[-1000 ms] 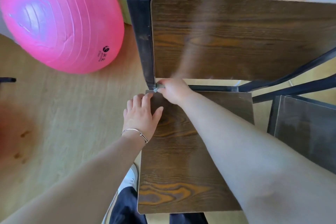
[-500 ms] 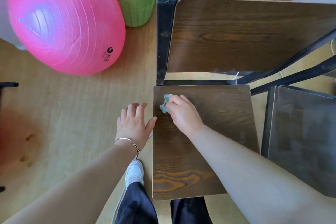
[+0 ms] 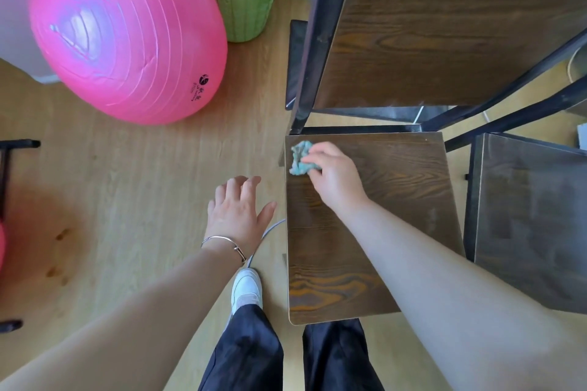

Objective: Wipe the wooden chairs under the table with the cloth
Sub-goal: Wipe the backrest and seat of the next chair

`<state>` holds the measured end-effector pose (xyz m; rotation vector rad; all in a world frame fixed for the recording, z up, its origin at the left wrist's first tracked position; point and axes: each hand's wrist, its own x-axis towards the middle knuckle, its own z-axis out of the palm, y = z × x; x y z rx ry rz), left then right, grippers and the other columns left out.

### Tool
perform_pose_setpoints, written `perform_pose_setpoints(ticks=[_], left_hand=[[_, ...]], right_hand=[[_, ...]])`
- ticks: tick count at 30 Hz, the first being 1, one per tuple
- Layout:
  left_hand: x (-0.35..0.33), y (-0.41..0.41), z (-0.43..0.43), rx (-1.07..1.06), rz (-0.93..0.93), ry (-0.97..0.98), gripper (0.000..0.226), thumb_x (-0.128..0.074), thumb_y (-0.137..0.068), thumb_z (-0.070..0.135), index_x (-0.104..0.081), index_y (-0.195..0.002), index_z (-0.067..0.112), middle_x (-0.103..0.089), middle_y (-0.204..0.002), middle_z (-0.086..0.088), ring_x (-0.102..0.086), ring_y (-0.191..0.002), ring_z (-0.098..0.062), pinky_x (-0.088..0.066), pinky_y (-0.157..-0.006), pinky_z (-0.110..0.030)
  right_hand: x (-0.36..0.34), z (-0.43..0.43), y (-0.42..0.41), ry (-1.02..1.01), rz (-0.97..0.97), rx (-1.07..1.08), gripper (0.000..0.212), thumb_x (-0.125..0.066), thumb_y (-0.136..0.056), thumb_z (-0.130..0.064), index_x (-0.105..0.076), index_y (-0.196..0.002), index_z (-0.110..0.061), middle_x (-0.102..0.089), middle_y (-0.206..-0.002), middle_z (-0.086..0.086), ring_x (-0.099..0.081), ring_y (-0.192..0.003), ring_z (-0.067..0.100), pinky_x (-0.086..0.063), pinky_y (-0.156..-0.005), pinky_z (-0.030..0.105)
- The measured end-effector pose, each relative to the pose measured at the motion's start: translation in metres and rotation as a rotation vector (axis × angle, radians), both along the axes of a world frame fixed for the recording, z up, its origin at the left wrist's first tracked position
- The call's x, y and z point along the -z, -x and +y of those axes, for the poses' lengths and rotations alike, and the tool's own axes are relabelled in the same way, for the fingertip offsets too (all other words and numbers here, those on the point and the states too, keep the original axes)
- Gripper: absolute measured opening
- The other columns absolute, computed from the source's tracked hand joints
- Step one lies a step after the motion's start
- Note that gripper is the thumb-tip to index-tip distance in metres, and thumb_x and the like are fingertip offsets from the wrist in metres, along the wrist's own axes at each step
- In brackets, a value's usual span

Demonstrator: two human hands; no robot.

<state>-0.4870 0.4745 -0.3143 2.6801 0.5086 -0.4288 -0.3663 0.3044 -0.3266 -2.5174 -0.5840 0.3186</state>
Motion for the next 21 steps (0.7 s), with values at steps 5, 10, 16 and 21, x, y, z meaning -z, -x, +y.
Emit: perform_pose_setpoints(ticks=[5, 10, 16, 21], left_hand=[[-0.002, 0.003, 0.003, 0.016, -0.005, -0.017, 0.057, -0.037, -0.093, 0.057, -0.033, -0.142, 0.028, -0.038, -0.136, 0.000, -0.037, -0.118, -0.025, -0.034, -0.099, -0.038], [-0.002, 0.006, 0.004, 0.011, -0.014, -0.014, 0.057, -0.037, -0.093, 0.057, -0.034, -0.141, 0.027, -0.039, -0.136, 0.000, -0.037, -0.118, -0.025, -0.034, -0.099, -0.038], [-0.006, 0.012, -0.002, -0.005, -0.011, -0.025, 0.058, -0.037, -0.093, 0.058, -0.035, -0.141, 0.026, -0.040, -0.134, -0.002, -0.038, -0.117, -0.027, -0.035, -0.098, -0.040], [-0.009, 0.017, -0.019, -0.053, -0.020, 0.000, 0.057, -0.042, -0.092, 0.055, -0.037, -0.141, 0.025, -0.041, -0.134, -0.003, -0.038, -0.117, -0.028, -0.034, -0.098, -0.040]], right_hand=[[0.020, 0.029, -0.026, 0.116, 0.036, 0.001, 0.030, -0.061, -0.094, -0.018, -0.065, -0.124, -0.017, -0.056, -0.130, 0.001, -0.054, -0.116, 0.017, -0.045, -0.100, 0.027], [0.030, 0.040, -0.040, 0.217, 0.121, -0.007, 0.029, -0.060, -0.092, -0.016, -0.067, -0.120, -0.019, -0.058, -0.125, 0.002, -0.056, -0.112, 0.021, -0.045, -0.093, 0.028], [0.019, 0.024, -0.008, 0.233, 0.148, -0.095, 0.024, -0.071, -0.087, -0.023, -0.071, -0.110, -0.020, -0.061, -0.108, 0.000, -0.059, -0.098, 0.019, -0.051, -0.092, 0.031], [0.019, -0.032, 0.052, 0.143, 0.173, -0.221, 0.014, -0.069, -0.086, -0.016, -0.074, -0.099, -0.019, -0.060, -0.103, -0.003, -0.060, -0.095, 0.022, -0.051, -0.086, 0.034]])
